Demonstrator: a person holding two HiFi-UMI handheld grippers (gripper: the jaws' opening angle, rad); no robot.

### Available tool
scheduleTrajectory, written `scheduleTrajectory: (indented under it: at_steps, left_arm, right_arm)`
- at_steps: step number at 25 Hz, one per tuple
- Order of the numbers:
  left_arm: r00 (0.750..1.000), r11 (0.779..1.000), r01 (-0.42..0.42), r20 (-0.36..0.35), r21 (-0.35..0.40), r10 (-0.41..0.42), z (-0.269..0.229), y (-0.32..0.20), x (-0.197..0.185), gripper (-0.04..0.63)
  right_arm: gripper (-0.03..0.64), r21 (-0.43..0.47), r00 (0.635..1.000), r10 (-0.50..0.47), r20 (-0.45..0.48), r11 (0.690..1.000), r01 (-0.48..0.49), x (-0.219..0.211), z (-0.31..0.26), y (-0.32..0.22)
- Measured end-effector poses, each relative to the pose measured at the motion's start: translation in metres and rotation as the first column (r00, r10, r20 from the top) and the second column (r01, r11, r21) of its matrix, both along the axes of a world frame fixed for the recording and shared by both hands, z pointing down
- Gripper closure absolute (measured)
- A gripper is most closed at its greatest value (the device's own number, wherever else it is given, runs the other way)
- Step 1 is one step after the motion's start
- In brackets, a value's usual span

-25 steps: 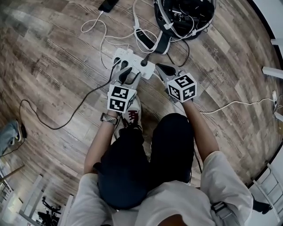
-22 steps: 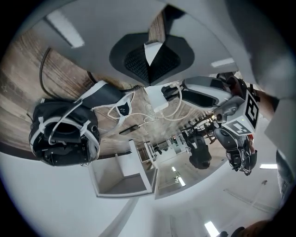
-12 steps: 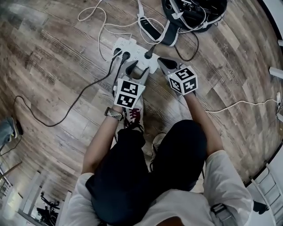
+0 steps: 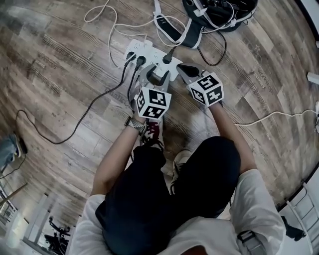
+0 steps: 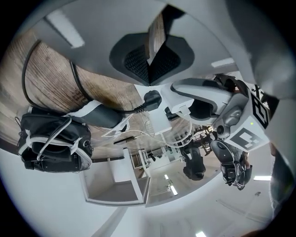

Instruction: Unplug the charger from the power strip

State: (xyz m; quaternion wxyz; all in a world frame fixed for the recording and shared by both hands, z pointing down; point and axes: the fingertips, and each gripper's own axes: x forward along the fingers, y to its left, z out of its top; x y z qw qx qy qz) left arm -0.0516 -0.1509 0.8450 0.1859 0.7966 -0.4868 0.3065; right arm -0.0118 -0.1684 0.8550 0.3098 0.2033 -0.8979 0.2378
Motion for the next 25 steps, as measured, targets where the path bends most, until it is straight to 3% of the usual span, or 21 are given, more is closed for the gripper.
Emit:
scheduleTrajectory:
  at_steps: [4,8,15,18,22,25]
  left_arm:
    - [1.0,1.0,-0.019,-0.012,0.001,0.019,0.0022,-0.0004,0.0044,0.434]
    - [0.993,0.999,0.034,-0.114,-0.031,-0.037,0.0003,-0.0001,0.0028,0.451]
    - [0.974,0.995,0.093,-0.206,-0.043,-0.1,-0.0013,-0.001,-0.0047,0.451]
    - [0.981,0.997,0.069,-0.177,-0.04,-0.075,-0.0007,0.0014,-0.0049,0.453]
    - [0.996,0.999,0.025,-0.085,-0.029,-0.027,-0.0005,0.0032,-0.0027,0.454]
    - [0.997,0.999,0.027,-0.074,-0.037,-0.029,-0.0001,0.0032,-0.0028,0.456]
  right_arm:
    - [0.615,0.001,1.0,-0.008,0.003,1.0,0.008,0.0008,0.0005,0.0013]
    - [0.615,-0.023,1.0,0.006,0.029,1.0,-0.005,0.0021,-0.0003,0.0019]
    - [0.615,0.017,0.999,-0.039,0.0,0.999,0.039,-0.0017,0.0001,0.0048]
    - [0.615,0.004,0.999,-0.05,0.007,0.999,0.05,-0.0022,0.0009,0.0081]
    - [0.615,-0.002,0.998,-0.061,0.0,0.998,0.061,-0.0037,0.001,0.0102]
    - [0.615,0.02,0.998,-0.064,-0.018,0.998,0.065,-0.0045,0.0012,0.0108]
